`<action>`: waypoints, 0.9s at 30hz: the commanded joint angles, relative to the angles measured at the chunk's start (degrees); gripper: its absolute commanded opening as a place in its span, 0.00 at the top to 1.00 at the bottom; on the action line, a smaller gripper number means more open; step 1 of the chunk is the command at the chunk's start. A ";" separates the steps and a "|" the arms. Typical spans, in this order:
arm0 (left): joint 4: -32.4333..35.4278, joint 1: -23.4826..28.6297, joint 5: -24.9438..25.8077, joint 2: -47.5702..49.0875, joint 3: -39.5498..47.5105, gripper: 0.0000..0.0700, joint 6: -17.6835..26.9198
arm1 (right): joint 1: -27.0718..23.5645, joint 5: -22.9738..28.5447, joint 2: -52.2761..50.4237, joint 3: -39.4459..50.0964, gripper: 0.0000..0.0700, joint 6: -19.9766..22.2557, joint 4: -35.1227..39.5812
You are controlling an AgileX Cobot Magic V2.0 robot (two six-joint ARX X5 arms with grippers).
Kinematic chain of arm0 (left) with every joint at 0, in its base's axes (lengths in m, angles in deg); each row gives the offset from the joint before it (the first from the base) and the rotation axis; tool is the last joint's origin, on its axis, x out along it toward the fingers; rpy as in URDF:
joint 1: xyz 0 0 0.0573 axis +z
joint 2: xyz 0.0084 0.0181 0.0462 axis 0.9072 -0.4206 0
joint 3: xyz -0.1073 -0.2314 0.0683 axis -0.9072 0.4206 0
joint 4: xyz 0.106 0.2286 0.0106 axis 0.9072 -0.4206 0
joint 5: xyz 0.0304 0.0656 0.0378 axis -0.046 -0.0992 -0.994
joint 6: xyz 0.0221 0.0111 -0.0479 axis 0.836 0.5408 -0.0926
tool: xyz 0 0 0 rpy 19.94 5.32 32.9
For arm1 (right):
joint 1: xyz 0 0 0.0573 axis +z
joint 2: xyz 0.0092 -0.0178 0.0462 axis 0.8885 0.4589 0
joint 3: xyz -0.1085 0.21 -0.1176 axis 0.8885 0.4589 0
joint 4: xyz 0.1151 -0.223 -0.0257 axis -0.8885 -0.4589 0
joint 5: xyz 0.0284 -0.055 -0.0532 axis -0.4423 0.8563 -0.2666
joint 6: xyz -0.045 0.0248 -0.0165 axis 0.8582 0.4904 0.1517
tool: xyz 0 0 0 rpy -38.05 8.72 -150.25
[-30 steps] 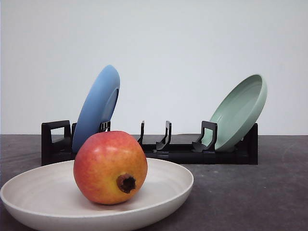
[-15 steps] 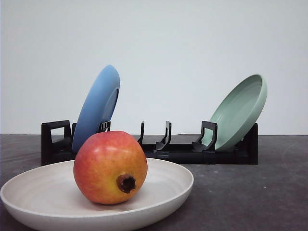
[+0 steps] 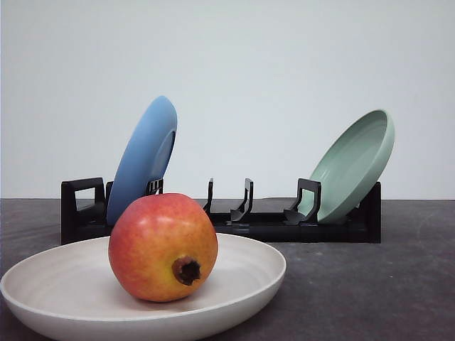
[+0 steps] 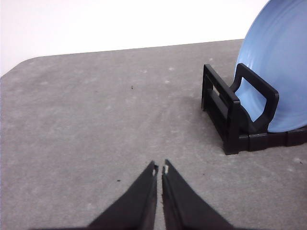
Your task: Place pomegranate in white plate
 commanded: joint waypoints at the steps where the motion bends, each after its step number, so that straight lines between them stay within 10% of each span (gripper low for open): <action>1: 0.02 -0.09 0.11 0.07 0.63 1.00 0.00 | -0.09 0.02 -0.13 0.24 0.99 -0.07 0.57; 27: 0.02 -0.09 0.11 0.07 0.63 1.00 0.00 | -0.09 0.02 -0.13 0.24 0.99 -0.07 0.57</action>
